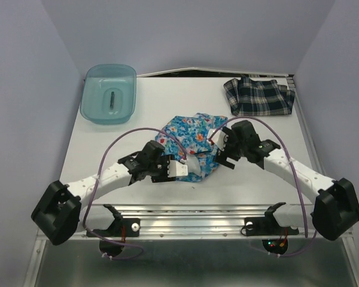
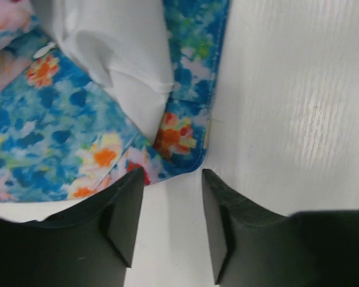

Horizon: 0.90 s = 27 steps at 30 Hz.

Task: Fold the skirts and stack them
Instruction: Flatten the skirt out

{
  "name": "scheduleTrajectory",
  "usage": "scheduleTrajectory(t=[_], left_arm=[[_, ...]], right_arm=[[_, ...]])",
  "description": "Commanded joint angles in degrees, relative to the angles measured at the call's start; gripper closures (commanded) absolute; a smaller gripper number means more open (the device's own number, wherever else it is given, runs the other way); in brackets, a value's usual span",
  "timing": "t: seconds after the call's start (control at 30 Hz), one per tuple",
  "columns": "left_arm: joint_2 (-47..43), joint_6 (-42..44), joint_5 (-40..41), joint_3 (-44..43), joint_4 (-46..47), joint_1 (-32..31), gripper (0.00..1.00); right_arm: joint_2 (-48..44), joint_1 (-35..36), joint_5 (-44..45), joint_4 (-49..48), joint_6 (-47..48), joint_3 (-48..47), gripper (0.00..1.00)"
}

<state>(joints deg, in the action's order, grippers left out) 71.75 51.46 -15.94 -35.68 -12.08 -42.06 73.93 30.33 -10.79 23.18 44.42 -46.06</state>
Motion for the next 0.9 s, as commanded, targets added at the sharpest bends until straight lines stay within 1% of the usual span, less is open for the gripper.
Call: scheduleTrajectory(t=[0.0,0.03,0.07,0.1,0.17,0.2,0.23,0.27,0.3,0.33,0.37,0.4,0.47,0.5,0.53,0.57,0.6,0.67,0.7,0.73,0.77,0.87], left_arm=[[-9.2,-2.4,1.6,-3.2,3.4,0.0,0.37],[-10.3,-6.7,2.9,-4.0,2.9,0.0,0.34],[-11.5,-8.7,3.3,-6.5,1.8,0.0,0.34],[-11.8,-10.7,3.5,-8.1,0.7,0.1,0.34],[-11.5,-16.5,3.2,-12.2,-2.3,0.5,0.34],[-11.0,-18.0,2.3,-13.4,-3.3,0.6,0.36],[-10.2,-19.0,1.9,-14.3,-4.3,0.5,0.39],[-8.3,-21.2,1.9,-15.7,-5.3,0.5,0.41],[-7.0,-22.4,3.2,-16.3,-5.4,0.6,0.44],[-5.4,-23.6,3.7,-17.0,-5.5,0.6,0.51],[-3.6,-24.6,4.2,-17.8,-6.4,0.7,0.55],[-0.4,-26.5,4.4,-19.7,-6.6,1.2,0.57],[3.5,-28.5,3.7,-22.0,-6.1,2.3,0.56],[4.5,-29.5,1.0,-22.7,-5.9,3.4,0.51],[6.0,-29.0,-0.4,-23.3,-5.7,3.7,0.49],[6.3,-28.4,-1.4,-23.4,-4.7,3.6,0.47],[6.3,-27.0,-2.1,-22.9,-3.3,3.0,0.44],[6.3,-24.9,0.0,-21.6,1.6,1.5,0.38],[6.4,-23.3,1.2,-20.8,2.7,0.7,0.37],[6.6,-20.0,3.4,-20.2,4.1,-1.0,0.36],[7.1,-18.8,4.6,-19.5,6.7,-1.6,0.35],[10.0,-16.0,7.3,-20.4,9.1,-4.3,0.34]], right_arm=[[-4.6,-0.3,3.8,0.3,-7.0,-6.9,0.04],[-3.9,-0.3,4.0,1.2,-12.3,-8.2,0.07],[-2.8,-0.3,4.0,2.0,-15.0,-9.6,0.09],[-0.2,-0.3,3.7,2.8,-20.6,-12.8,0.14],[2.9,-0.8,1.4,5.9,-25.9,-15.9,0.21],[5.4,-0.8,-0.2,6.8,-30.0,-17.2,0.28],[6.4,-0.8,-1.8,8.0,-31.9,-18.9,0.32],[7.4,-0.8,-4.7,8.4,-33.8,-19.4,0.41],[9.5,-0.8,-5.9,8.6,-36.7,-19.9,0.46],[10.7,-0.8,-7.0,9.2,-38.1,-20.5,0.51],[11.9,-0.8,-8.2,9.5,-39.3,-21.5,0.56],[12.9,-0.8,-9.7,9.3,-41.6,-21.8,0.64],[15.7,-0.8,-10.1,8.1,-44.1,-21.4,0.64],[16.5,-0.8,-9.4,6.4,-46.7,-20.8,0.63],[18.2,-0.8,-8.3,6.2,-47.7,-20.4,0.63],[19.0,-0.8,-5.7,6.1,-48.8,-19.7,0.63],[19.7,-0.8,-5.0,6.0,-50.1,-19.2,0.62],[19.7,-2.1,-4.9,6.1,-51.4,-17.8,0.59],[18.5,-2.9,-5.6,6.0,-52.1,-17.0,0.57],[17.9,-4.7,-6.3,6.2,-53.2,-15.5,0.52],[17.4,-5.8,-7.1,6.3,-53.6,-14.9,0.51],[16.3,-9.6,-9.3,7.1,-55.5,-14.0,0.42]])
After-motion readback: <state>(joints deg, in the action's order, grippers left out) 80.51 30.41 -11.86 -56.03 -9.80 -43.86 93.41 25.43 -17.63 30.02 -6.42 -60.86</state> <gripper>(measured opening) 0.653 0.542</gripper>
